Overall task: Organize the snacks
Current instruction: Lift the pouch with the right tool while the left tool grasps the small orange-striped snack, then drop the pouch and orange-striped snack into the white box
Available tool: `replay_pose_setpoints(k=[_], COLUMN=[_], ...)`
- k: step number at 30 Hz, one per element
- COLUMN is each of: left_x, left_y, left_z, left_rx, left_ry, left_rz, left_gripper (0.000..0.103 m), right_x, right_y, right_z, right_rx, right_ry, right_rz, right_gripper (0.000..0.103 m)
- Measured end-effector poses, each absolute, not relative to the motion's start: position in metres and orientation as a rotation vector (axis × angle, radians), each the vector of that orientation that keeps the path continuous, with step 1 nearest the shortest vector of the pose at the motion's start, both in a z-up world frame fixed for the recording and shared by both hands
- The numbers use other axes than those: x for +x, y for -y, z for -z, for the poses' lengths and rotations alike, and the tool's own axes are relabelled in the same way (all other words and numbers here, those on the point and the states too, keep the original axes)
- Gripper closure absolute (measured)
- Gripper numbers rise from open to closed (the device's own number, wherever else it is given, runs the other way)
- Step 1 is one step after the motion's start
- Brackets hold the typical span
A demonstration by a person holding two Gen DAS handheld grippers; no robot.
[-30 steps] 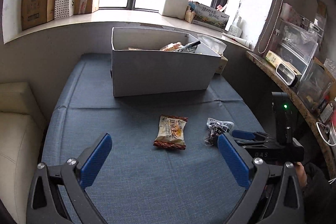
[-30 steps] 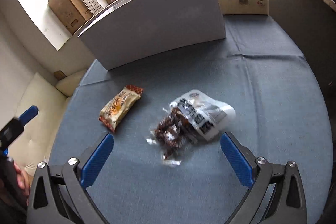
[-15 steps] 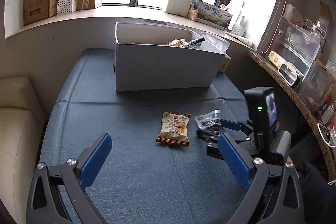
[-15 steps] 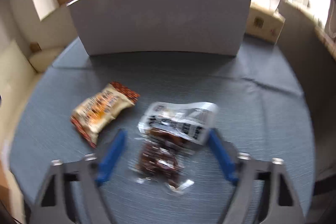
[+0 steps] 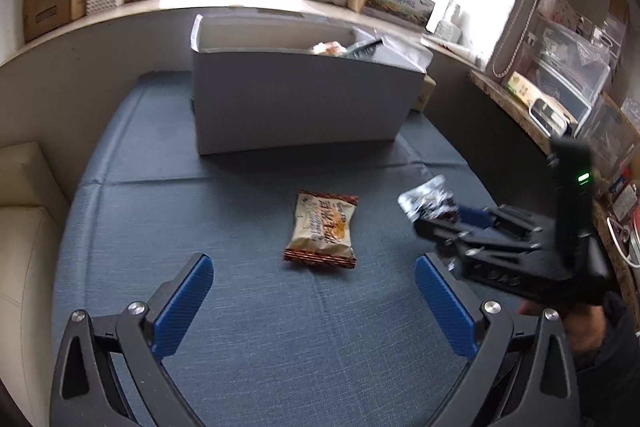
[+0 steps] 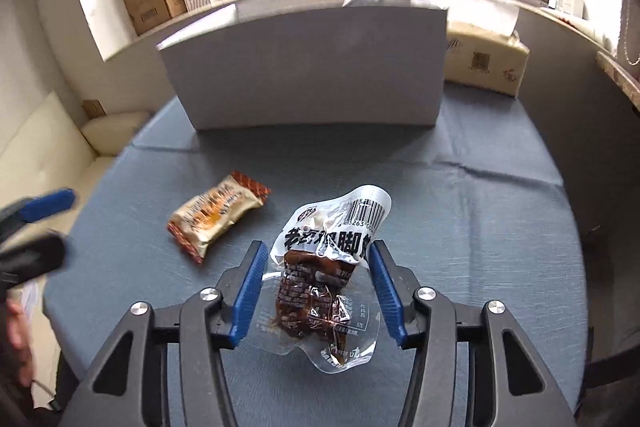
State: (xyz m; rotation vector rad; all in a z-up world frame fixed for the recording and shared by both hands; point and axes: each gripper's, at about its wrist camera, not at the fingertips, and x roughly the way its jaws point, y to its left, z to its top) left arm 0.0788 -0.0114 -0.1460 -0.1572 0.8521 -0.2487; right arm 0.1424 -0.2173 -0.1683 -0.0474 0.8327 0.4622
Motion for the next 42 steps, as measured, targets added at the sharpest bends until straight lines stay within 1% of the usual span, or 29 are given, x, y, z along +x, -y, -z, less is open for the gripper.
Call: replay_pose_setpoints(k=[6, 12, 15, 17, 19, 23, 34, 42], left_x=[0.123, 0.152, 0.154, 0.151, 0.150, 0.146, 0.080, 0.043], left_y=[0.031, 0.048, 0.050, 0.054, 0.055, 0.042, 0.023, 0.009], left_z=[0.182, 0.201, 0.202, 0.200, 0.198, 0.192, 0.108, 0.074], left_rx=[-0.136, -0.035, -0.026, 0.015, 0.046, -0.069, -0.109, -0.137], left_ry=[-0.969, -1.027, -1.010, -0.987, -0.979, -0.985, -0.749, -0.682], left_rz=[0.243, 0.173, 0.192, 0.197, 0.163, 0.225, 0.250, 0.213], left_gripper=[0.000, 0.001, 0.002, 0.020, 0.051, 0.051, 0.051, 0.050], right_x=[0.119, 0.107, 0.108, 0.106, 0.106, 0.105, 0.104, 0.095], right_y=[0.256, 0.273, 0.277, 0.280, 0.278, 0.271, 0.252, 0.236], right_z=[0.140, 0.129, 0.130, 0.131, 0.132, 0.134, 0.130, 0.119], right_rx=[0.032, 0.065, 0.082, 0.092, 0.090, 0.090, 0.066, 0.044], right_ry=[-0.776, -0.755, -0.760, -0.764, -0.765, -0.765, -0.759, -0.734], right_rz=[-0.439, -0.424, -0.425, -0.429, -0.434, -0.448, -0.497, -0.539], right_gripper=[0.047, 0.046, 0.046, 0.046, 0.046, 0.046, 0.046, 0.046])
